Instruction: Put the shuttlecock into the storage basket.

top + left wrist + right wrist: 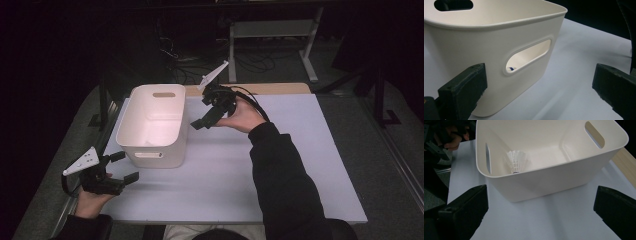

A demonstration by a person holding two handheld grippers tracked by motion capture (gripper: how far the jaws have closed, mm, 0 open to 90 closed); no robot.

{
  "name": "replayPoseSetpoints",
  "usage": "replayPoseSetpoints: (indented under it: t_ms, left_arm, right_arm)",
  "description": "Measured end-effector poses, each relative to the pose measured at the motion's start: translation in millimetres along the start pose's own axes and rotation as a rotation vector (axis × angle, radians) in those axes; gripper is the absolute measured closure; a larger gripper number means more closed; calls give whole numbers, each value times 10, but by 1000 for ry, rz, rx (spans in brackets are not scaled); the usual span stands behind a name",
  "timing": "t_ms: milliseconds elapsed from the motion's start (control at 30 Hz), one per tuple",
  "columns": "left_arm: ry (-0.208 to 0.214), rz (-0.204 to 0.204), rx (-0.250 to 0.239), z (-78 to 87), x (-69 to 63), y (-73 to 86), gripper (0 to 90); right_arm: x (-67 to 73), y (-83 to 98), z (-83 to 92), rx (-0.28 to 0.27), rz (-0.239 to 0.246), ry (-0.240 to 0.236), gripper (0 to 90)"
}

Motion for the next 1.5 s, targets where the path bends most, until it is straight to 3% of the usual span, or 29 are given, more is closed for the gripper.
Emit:
replayPoseSetpoints:
  t_ms: [1500]
  left_arm:
    - [-8, 4, 5, -8, 10, 4, 0]
  right_arm:
    - [-236, 800, 417, -87, -122, 67, 0]
Point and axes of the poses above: each handheld gripper's, and its own axes: z roughly backward along the jaws, y roughly out of its underside, x roughly to its left, the point moved 7 cm from there along -z, roughly forward along the jaws, and after that the axes turned 12 degrees about x, right-handed, at the moved point
